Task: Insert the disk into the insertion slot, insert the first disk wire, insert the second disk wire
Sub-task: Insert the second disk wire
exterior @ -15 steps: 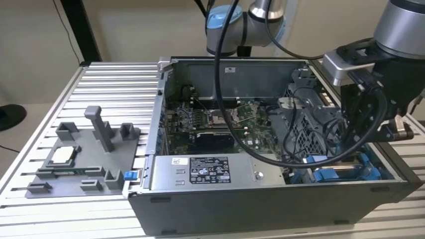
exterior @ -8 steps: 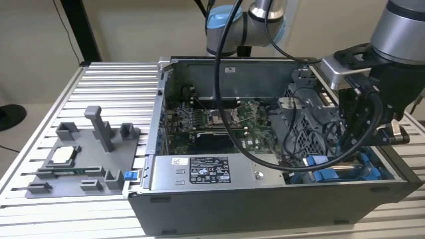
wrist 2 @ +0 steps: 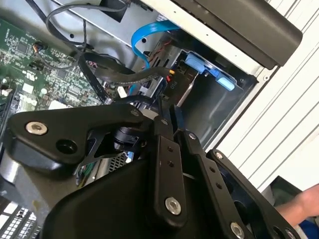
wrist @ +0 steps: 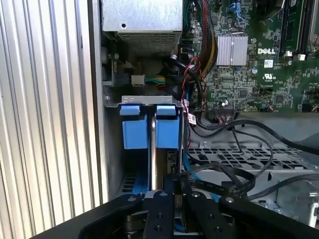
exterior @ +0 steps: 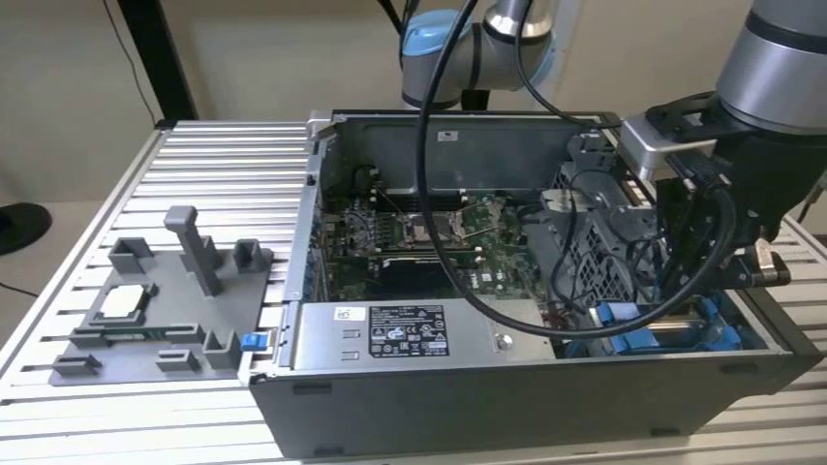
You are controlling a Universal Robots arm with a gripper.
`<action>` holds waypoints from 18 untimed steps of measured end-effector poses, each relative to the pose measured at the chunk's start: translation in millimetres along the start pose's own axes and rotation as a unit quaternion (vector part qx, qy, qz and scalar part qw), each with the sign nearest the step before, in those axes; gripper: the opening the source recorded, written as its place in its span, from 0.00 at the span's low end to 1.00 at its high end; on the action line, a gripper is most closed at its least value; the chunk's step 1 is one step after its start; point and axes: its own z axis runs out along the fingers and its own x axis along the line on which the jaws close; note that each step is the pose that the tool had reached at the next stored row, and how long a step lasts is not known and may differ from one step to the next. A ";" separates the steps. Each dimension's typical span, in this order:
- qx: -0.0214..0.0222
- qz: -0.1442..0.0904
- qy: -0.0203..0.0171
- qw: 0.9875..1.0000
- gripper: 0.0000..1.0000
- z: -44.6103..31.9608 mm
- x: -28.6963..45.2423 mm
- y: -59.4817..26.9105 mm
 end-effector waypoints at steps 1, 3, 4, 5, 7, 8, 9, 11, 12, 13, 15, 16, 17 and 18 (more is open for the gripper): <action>0.000 0.000 0.000 1.000 0.00 1.1 0.0 0.1; 0.000 0.000 0.000 1.000 0.00 2.4 0.0 0.2; 0.000 0.000 0.000 1.000 0.00 2.5 0.0 0.2; 0.000 0.000 0.000 1.000 0.00 2.5 0.0 0.2; 0.000 0.000 0.000 1.000 0.00 2.6 0.0 0.3; 0.000 0.000 0.000 1.000 0.00 2.9 0.0 0.3; 0.000 0.000 0.000 1.000 0.00 3.4 -0.1 0.3; 0.000 0.000 0.000 1.000 0.00 4.1 0.0 0.4; 0.000 0.000 0.000 1.000 0.00 4.3 0.0 0.4; 0.000 0.000 0.000 1.000 0.00 4.6 0.0 0.4; 0.001 0.000 0.000 1.000 0.00 4.9 0.0 0.5; 0.001 0.000 0.000 1.000 0.00 5.1 0.0 0.5; 0.001 0.000 0.000 1.000 0.00 5.3 0.0 0.5; 0.001 0.000 0.000 1.000 0.00 5.5 0.0 0.5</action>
